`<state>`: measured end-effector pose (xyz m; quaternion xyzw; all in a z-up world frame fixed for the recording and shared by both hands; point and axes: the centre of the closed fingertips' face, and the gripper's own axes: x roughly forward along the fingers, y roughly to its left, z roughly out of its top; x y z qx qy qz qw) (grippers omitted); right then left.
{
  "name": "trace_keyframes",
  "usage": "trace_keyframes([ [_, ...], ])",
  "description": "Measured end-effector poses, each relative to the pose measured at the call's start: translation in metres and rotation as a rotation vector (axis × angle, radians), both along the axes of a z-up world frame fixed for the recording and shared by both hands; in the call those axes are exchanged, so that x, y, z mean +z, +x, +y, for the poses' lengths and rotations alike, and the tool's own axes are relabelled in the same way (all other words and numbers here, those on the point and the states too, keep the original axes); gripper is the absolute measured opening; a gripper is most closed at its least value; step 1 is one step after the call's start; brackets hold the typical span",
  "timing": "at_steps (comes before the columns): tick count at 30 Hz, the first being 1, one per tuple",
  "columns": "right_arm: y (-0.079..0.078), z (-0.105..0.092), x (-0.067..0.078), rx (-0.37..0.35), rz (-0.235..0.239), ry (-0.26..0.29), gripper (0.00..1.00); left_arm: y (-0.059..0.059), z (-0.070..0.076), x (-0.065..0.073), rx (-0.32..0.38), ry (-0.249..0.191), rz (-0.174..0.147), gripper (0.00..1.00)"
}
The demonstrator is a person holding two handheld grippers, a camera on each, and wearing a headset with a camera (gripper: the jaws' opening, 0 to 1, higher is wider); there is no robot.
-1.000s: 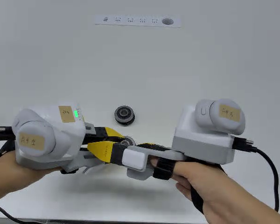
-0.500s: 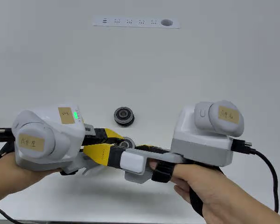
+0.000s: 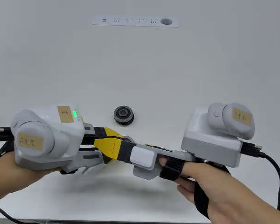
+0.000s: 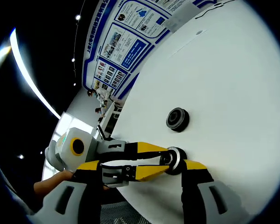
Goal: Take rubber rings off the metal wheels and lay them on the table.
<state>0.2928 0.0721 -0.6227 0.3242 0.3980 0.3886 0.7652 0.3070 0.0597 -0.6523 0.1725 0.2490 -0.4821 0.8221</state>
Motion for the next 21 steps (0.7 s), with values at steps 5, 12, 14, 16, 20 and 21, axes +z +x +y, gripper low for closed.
trace_keyframes([
  [5,0.002,-0.002,-0.004,-0.002,0.007,-0.006,0.64,0.0,0.0,0.0,-0.001,0.0,0.0,0.13],
  [12,0.01,-0.016,-0.024,-0.021,0.028,-0.053,0.38,0.0,0.0,0.0,0.0,-0.002,0.001,0.13],
  [14,0.012,-0.019,-0.027,-0.028,0.04,-0.055,0.3,0.0,0.0,0.0,0.0,-0.002,0.001,0.13],
  [16,0.013,-0.021,-0.031,-0.028,0.043,-0.067,0.24,0.0,0.0,0.0,0.0,-0.002,0.001,0.13],
  [20,0.014,-0.024,-0.036,-0.029,0.056,-0.088,0.15,0.0,-0.001,0.0,0.0,-0.002,0.001,0.13],
  [21,0.015,-0.024,-0.037,-0.031,0.059,-0.09,0.13,0.0,-0.001,0.0,0.001,-0.002,0.001,0.13],
])
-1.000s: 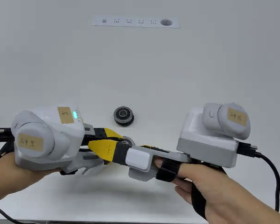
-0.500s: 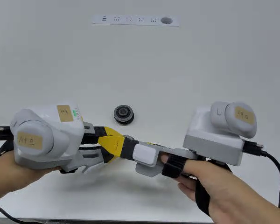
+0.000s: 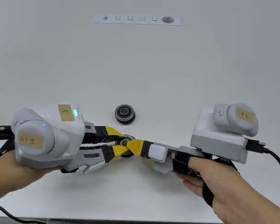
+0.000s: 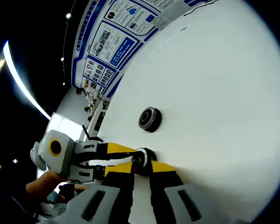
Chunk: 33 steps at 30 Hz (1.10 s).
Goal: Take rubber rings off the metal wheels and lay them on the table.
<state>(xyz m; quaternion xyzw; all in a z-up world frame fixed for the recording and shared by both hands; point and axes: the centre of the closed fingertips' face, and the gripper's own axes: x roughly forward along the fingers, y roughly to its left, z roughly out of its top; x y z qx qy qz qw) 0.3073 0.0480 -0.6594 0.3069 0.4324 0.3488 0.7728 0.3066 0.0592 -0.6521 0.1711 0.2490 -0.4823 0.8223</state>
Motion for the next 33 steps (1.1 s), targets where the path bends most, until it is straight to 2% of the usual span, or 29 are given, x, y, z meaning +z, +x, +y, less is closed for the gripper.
trace_keyframes([
  [6,0.0006,-0.0031,-0.0043,-0.003,0.004,-0.018,0.06,0.0001,0.0003,-0.0003,0.001,0.0,0.0,0.13],
  [15,0.0021,-0.0057,-0.0015,-0.018,0.011,-0.001,0.02,0.0,0.0004,-0.0003,0.0,0.001,-0.001,0.13],
  [28,0.0018,-0.0054,-0.0023,-0.022,0.03,-0.005,0.01,0.0,0.0007,-0.0001,-0.001,0.004,-0.001,0.13],
  [33,0.0012,-0.0034,0.0021,-0.007,-0.02,-0.023,0.01,0.0,0.0007,-0.0002,0.001,0.007,0.0,0.13],
])
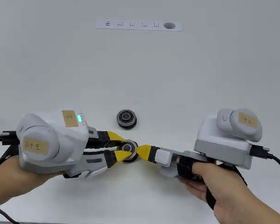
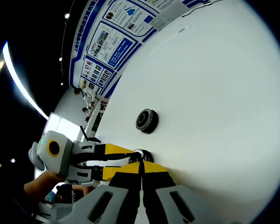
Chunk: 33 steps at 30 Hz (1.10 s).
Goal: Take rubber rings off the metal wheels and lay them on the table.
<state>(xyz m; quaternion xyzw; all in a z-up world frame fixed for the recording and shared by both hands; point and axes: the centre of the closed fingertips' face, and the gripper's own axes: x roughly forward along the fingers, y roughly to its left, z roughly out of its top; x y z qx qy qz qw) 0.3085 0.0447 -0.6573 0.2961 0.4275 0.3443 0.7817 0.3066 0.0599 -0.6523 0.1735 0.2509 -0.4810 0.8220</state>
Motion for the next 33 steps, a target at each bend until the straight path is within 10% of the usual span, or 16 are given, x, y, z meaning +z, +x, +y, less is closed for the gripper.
trace_keyframes([
  [33,0.0,0.014,0.004,0.08,-0.071,-0.054,0.01,0.0,0.0,0.0,0.002,-0.001,0.0,0.13],
])
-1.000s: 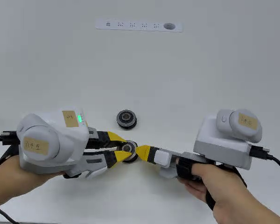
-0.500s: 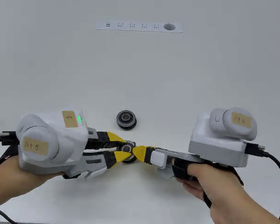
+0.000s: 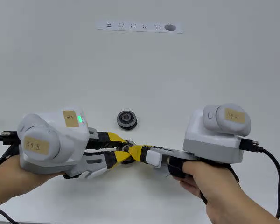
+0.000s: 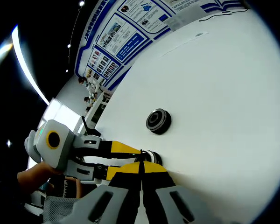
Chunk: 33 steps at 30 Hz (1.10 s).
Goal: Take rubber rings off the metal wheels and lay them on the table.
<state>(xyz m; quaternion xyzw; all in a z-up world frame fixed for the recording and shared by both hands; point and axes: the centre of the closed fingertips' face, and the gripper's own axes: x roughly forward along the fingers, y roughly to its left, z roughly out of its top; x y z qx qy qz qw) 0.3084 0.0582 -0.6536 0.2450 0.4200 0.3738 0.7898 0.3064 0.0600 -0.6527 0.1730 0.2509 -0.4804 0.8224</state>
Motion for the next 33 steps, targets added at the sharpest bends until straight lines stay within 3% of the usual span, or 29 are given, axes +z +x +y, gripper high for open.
trace_keyframes([
  [16,-0.0002,-0.0011,-0.0004,-0.03,0.027,0.032,0.01,-0.0001,-0.0005,0.0,-0.002,0.008,-0.01,0.13],
  [33,-0.0025,0.0009,-0.0007,-0.038,0.06,0.06,0.01,-0.0035,0.0011,0.0038,-0.013,0.036,0.008,0.15],
])
